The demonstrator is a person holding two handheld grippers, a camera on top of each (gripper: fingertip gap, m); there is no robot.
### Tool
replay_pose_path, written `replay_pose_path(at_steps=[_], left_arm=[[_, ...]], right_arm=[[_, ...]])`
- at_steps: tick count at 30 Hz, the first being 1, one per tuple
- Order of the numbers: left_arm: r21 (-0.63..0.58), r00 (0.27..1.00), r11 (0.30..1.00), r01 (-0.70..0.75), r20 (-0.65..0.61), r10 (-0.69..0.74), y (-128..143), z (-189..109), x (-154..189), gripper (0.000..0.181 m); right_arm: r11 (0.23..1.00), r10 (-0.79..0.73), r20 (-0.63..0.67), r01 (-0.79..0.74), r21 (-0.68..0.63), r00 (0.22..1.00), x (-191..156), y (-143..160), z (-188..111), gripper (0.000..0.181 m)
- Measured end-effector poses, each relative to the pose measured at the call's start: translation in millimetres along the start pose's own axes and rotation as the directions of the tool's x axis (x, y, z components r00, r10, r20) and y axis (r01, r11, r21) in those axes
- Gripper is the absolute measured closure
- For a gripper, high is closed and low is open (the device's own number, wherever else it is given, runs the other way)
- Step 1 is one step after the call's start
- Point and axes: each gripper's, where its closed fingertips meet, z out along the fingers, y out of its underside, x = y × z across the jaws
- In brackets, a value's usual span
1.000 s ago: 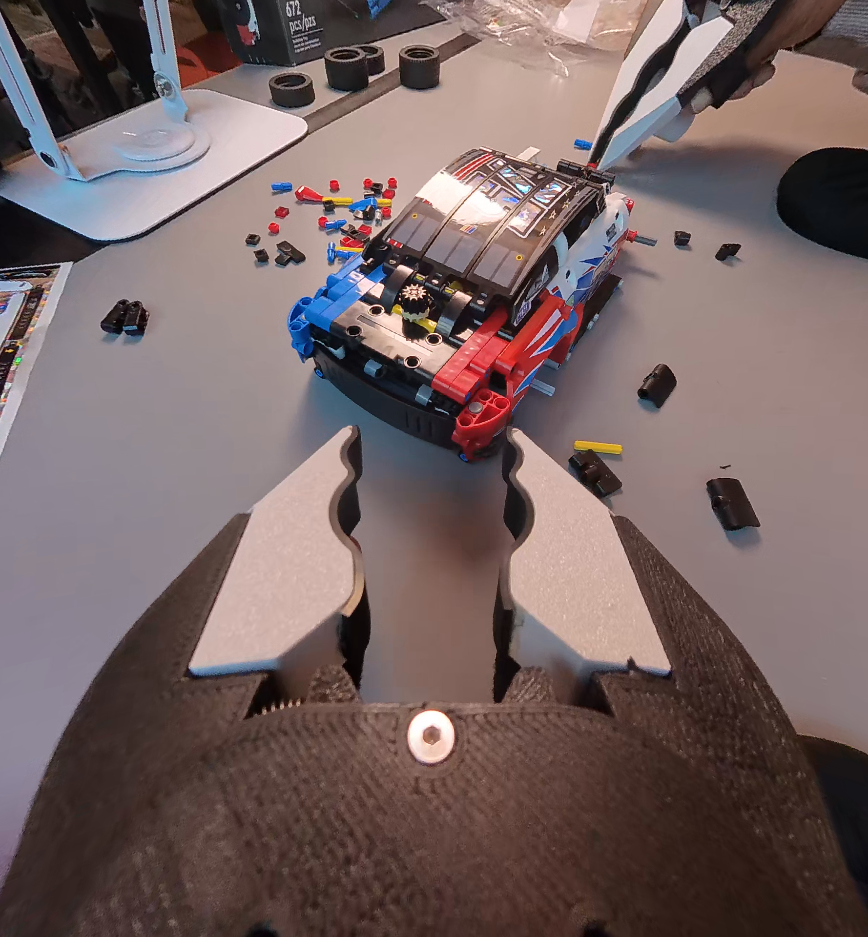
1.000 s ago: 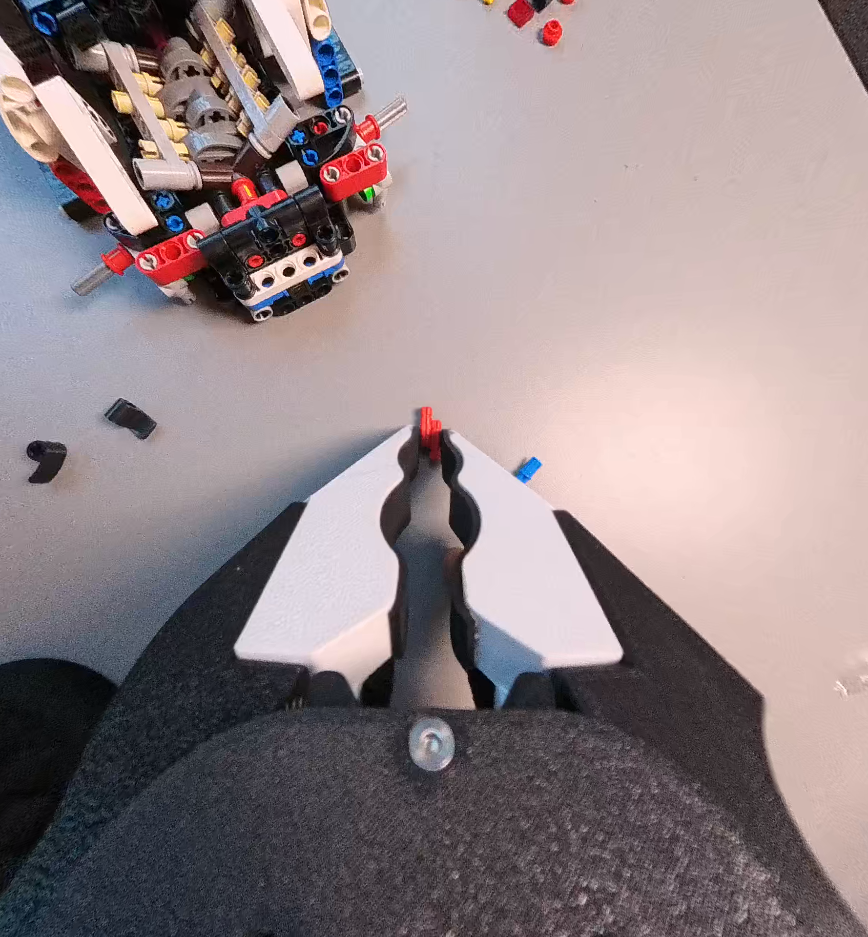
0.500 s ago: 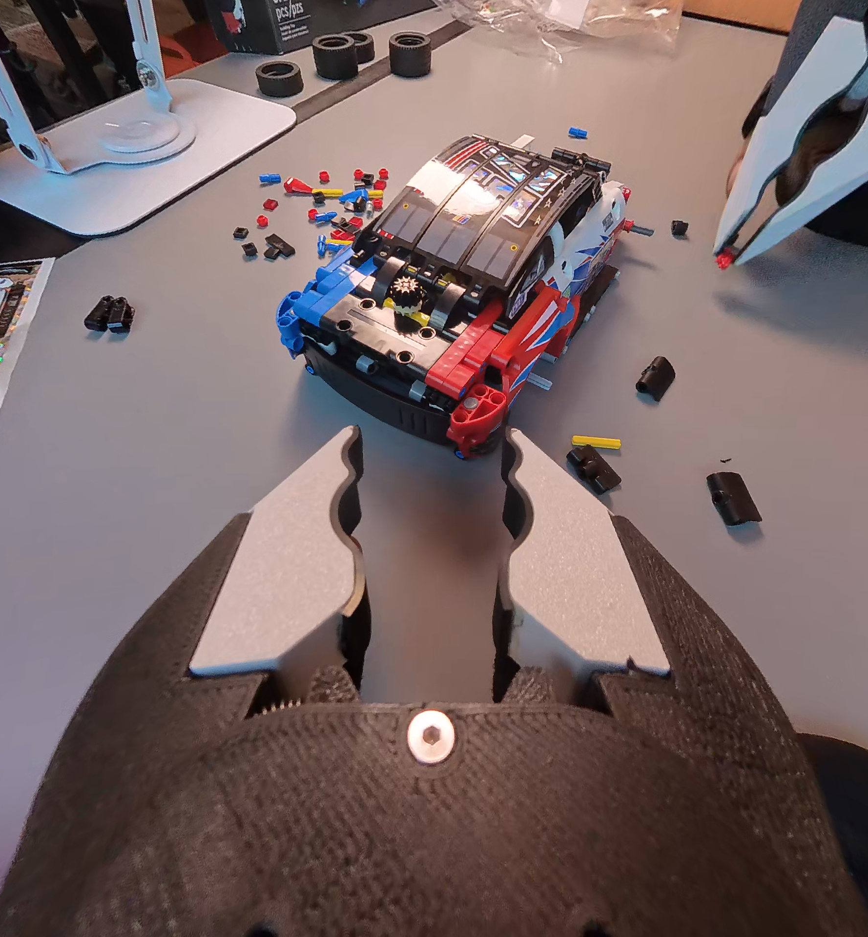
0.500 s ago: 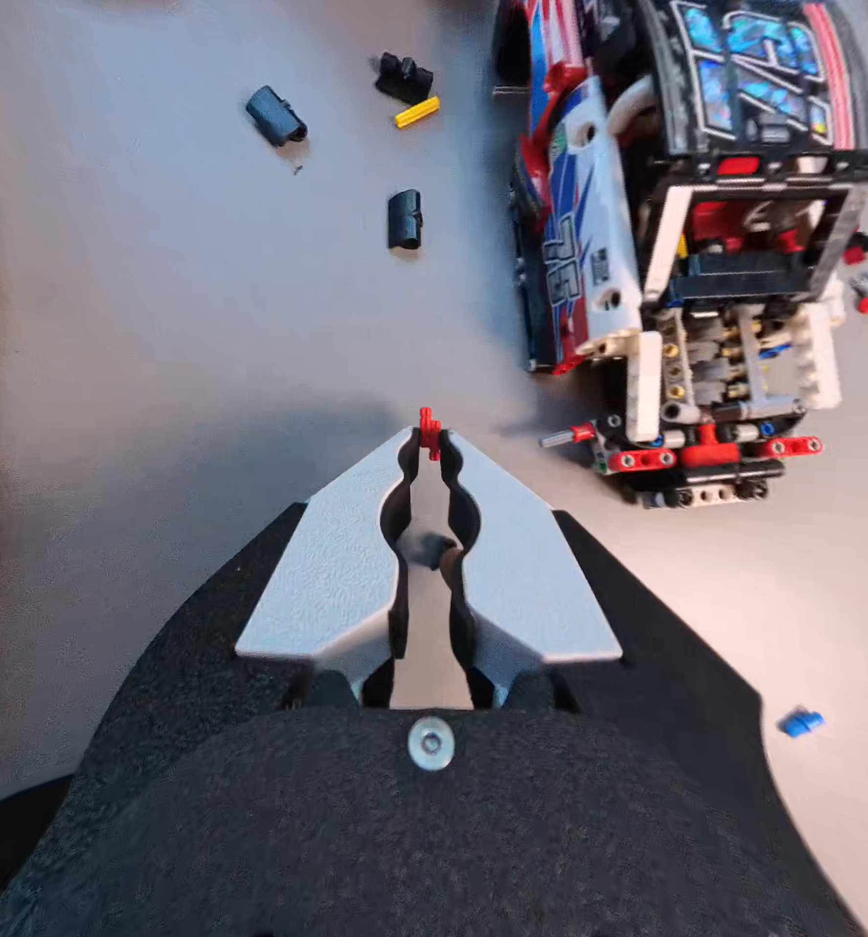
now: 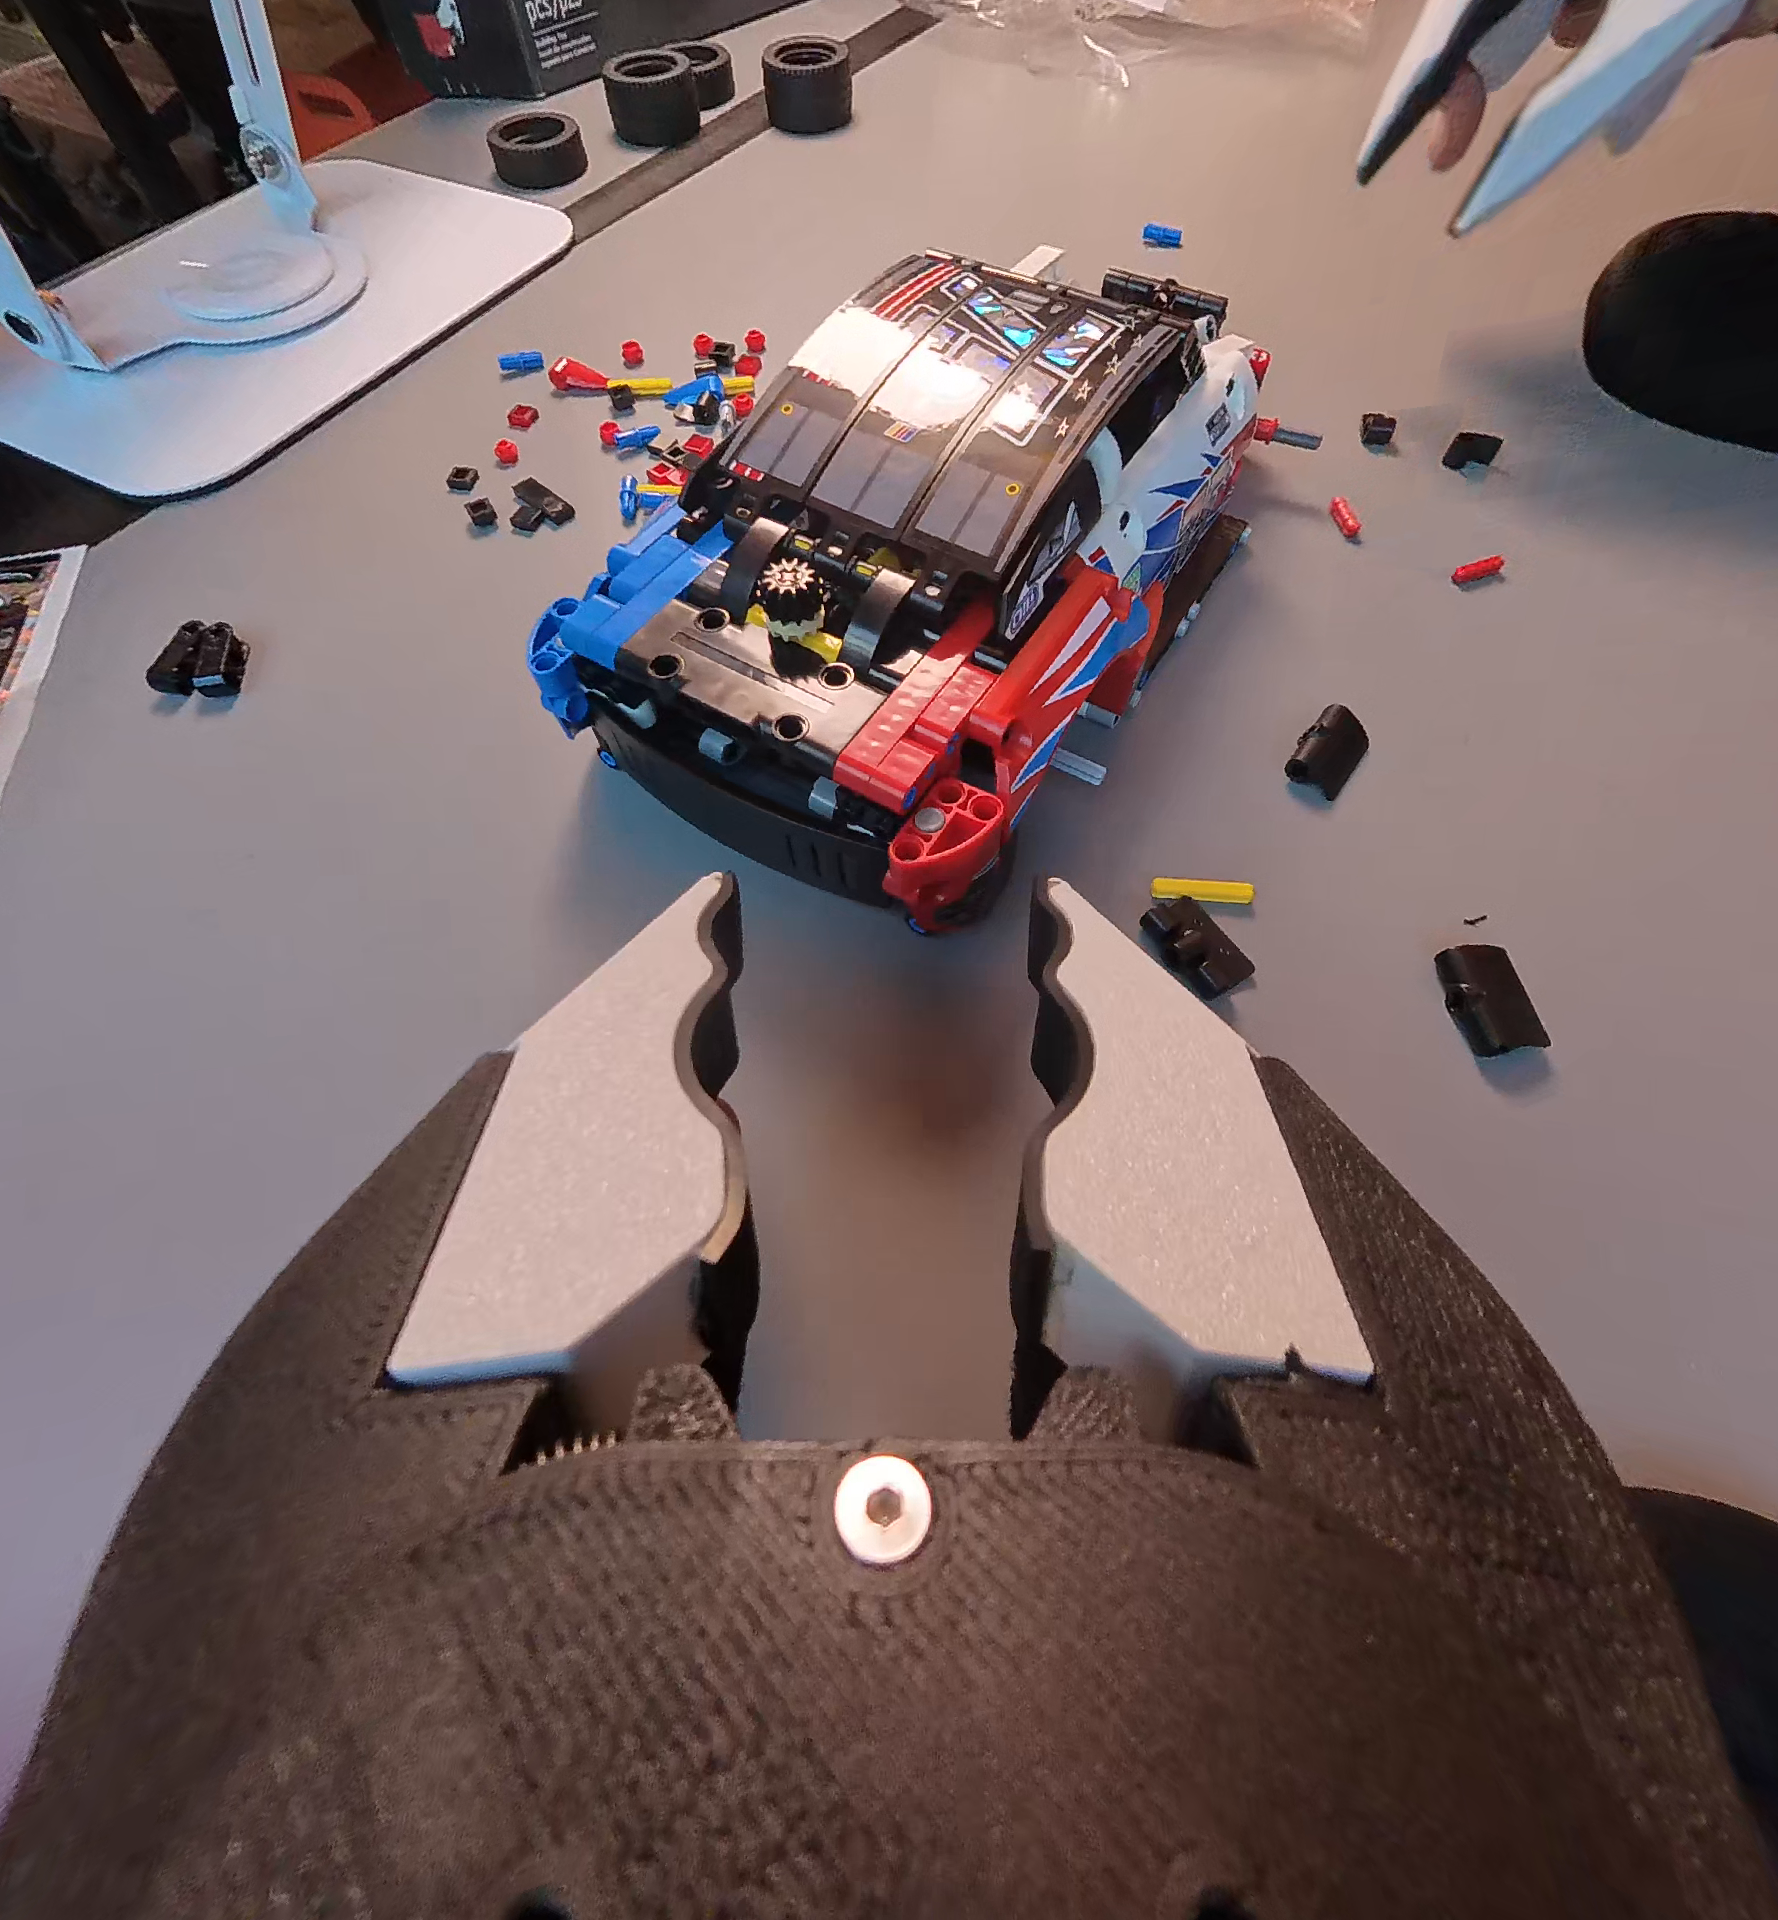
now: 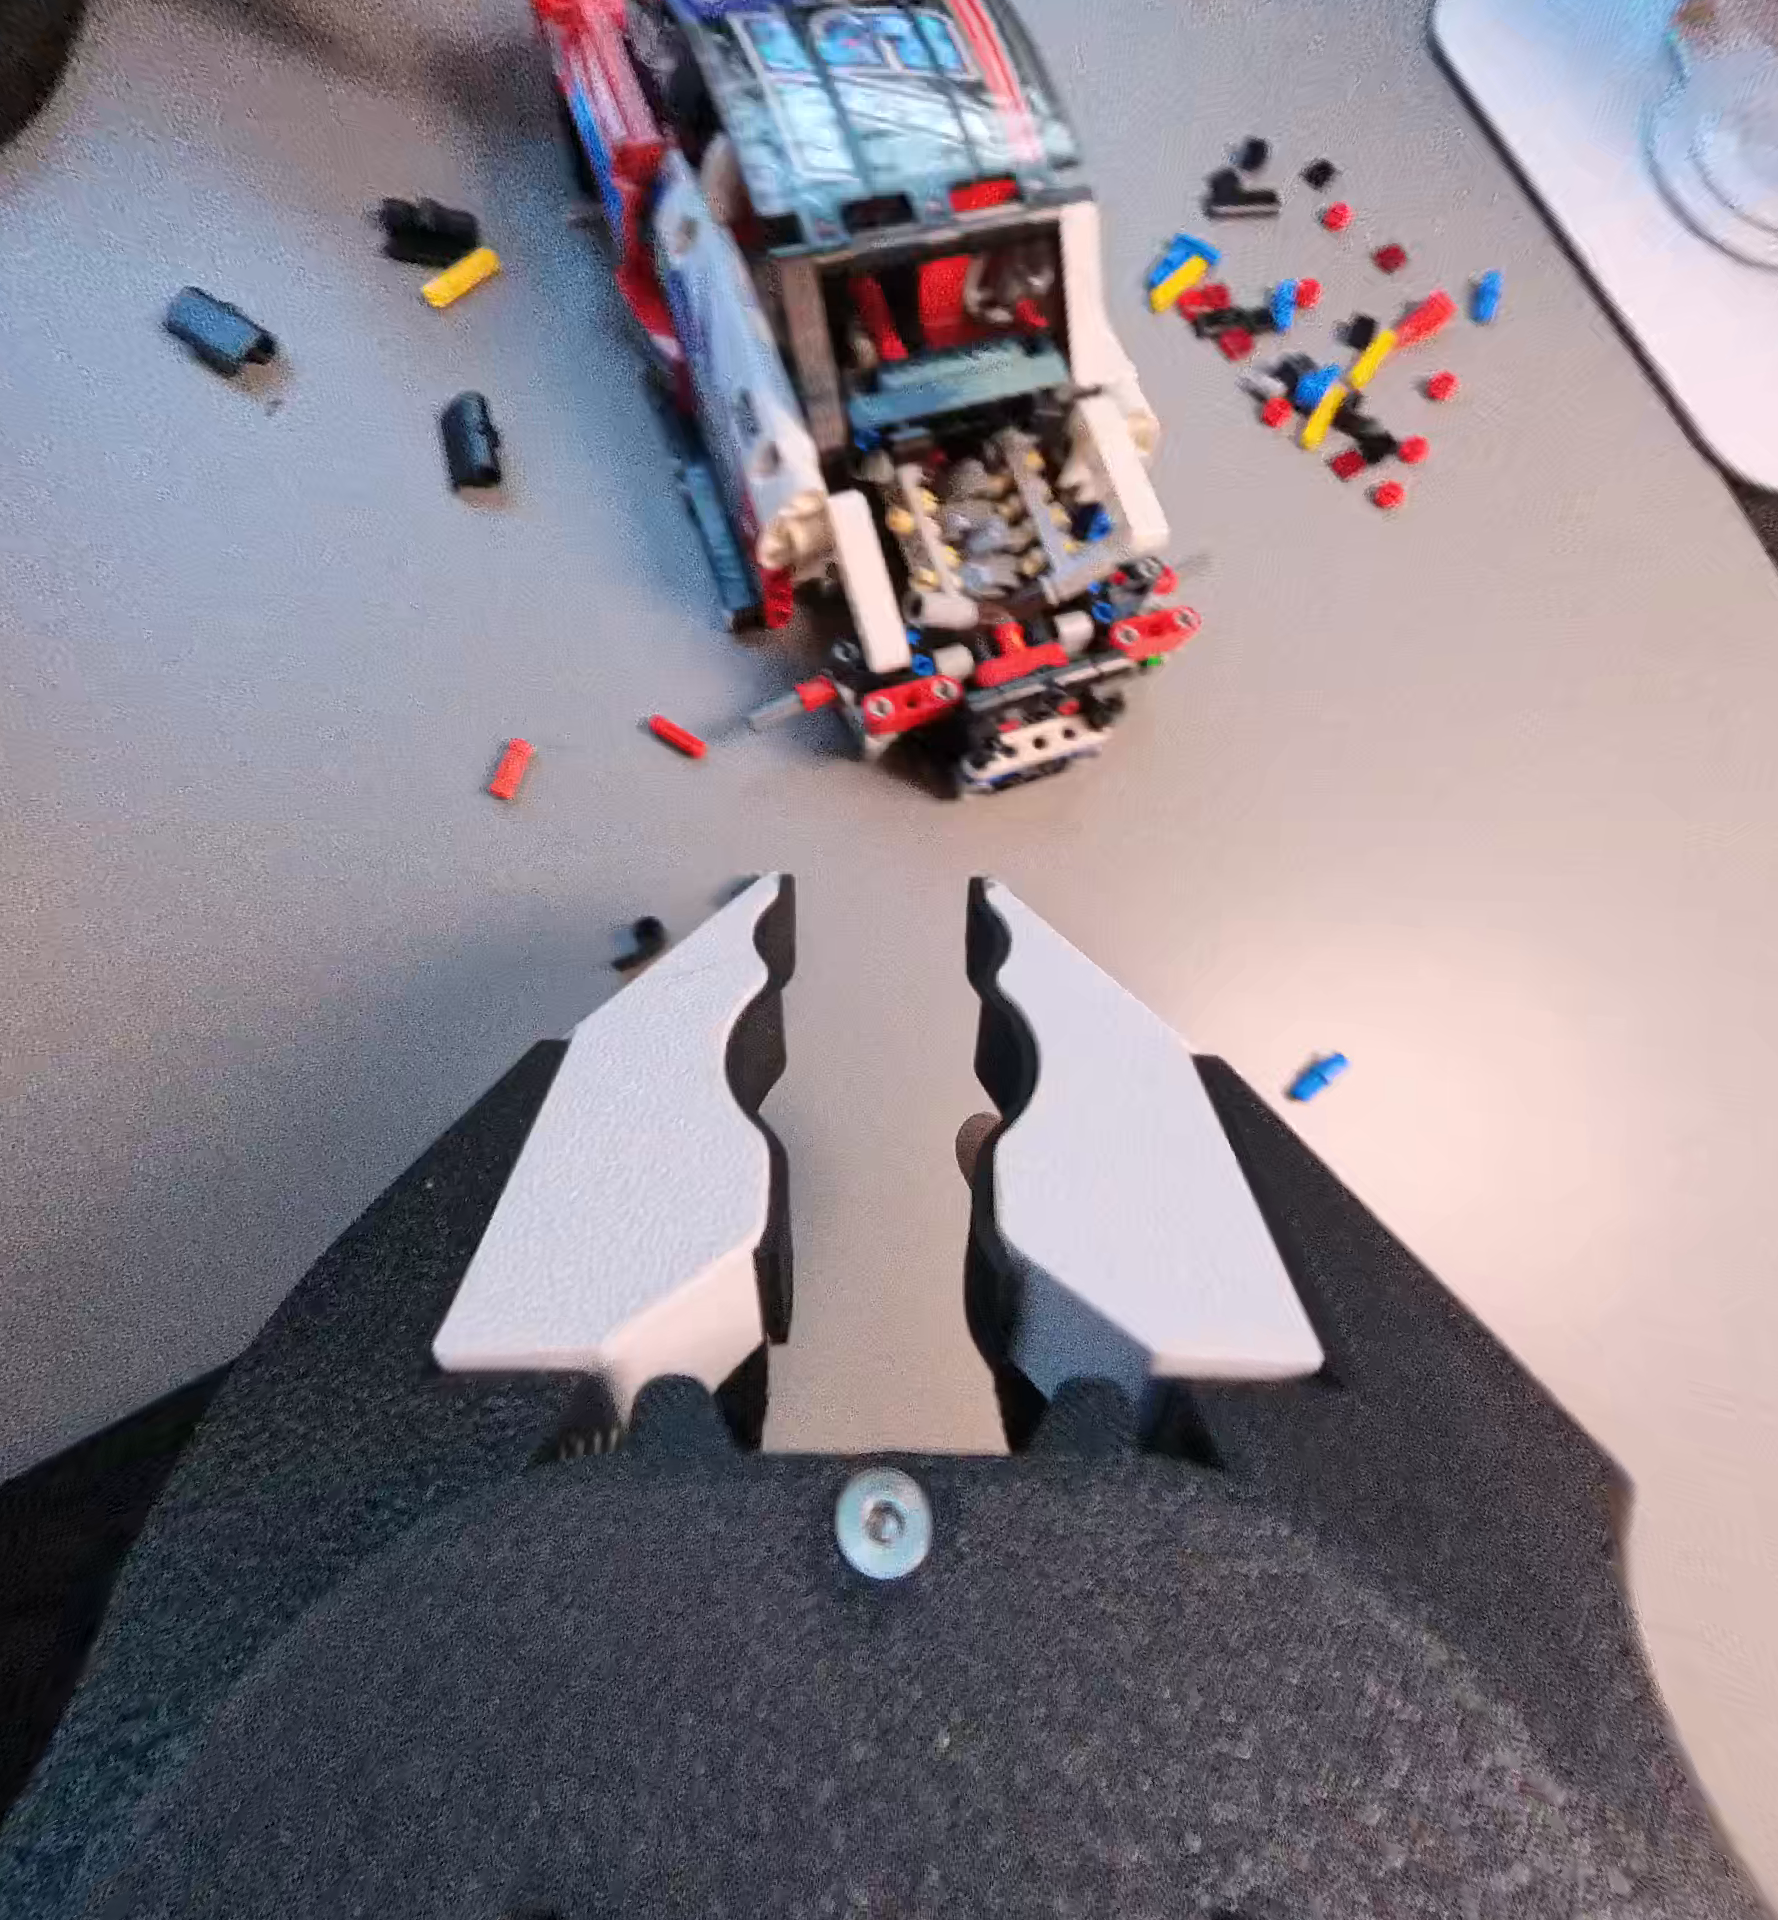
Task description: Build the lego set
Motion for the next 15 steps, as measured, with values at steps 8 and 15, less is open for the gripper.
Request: replay_pose_path(at_steps=[8,15], left_arm=[[0.011,1.0,1.0,0.012,0.008,-0.012,-2,-1,0,0.126],[0.008,1.0,1.0,0.027,0.009,-0.027,0,1,-1,0.126]], right_arm=[[0.961,0.251,-0.236,-0.271,-0.054,0.939,102,67,7,0.152],[0.955,0.214,-0.314,-0.266,-0.134,0.925,119,70,18,0.179]])
